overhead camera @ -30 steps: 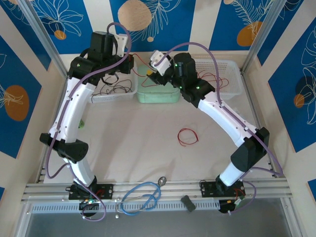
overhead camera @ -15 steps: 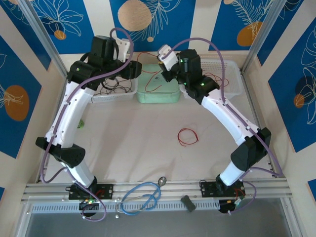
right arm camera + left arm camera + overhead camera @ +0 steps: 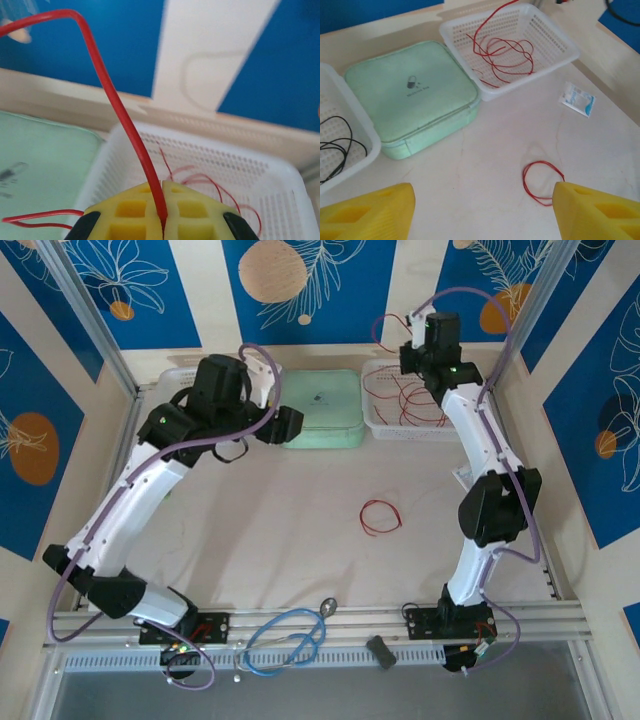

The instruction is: Untangle the cables

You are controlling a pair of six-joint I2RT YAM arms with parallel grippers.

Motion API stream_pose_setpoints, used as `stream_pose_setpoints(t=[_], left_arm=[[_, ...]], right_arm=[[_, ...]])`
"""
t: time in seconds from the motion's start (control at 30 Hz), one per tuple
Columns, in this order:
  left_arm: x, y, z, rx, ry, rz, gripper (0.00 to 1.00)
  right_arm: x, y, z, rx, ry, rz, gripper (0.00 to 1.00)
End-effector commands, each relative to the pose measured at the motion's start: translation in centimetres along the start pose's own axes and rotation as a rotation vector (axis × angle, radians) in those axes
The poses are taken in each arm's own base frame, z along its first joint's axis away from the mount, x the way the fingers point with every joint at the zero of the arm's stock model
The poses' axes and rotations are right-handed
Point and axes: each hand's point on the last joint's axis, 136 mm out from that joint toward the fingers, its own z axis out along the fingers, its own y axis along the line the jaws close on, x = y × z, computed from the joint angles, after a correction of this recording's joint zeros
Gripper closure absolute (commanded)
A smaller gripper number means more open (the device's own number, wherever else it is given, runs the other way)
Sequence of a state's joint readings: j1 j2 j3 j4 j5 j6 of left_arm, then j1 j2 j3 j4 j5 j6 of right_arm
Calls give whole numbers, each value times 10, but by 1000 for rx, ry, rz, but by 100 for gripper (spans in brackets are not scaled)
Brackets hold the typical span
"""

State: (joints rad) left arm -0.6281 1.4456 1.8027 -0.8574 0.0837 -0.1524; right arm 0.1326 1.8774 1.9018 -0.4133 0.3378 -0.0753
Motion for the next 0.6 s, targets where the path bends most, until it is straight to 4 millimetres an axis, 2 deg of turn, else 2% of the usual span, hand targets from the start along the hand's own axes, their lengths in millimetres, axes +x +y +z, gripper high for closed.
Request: stream_pose_setpoints(t=[0.0, 0.1, 0.33, 0.47, 0.57], left_arm=[[1, -11, -8, 6, -31, -1, 28], [11, -22, -8, 17, -21, 8, 27], [28, -40, -2, 27, 9, 13, 26], [33, -48, 0, 31, 22, 22, 26], [37, -55, 3, 35, 34, 28, 25]], right_arm=[[23, -27, 14, 61, 61, 141, 100], [60, -45, 37, 97, 144, 207, 100], [151, -58, 75, 158, 401, 336, 100], [181, -59, 81, 166, 496, 407, 100], [190, -57, 80, 136, 524, 472, 100]])
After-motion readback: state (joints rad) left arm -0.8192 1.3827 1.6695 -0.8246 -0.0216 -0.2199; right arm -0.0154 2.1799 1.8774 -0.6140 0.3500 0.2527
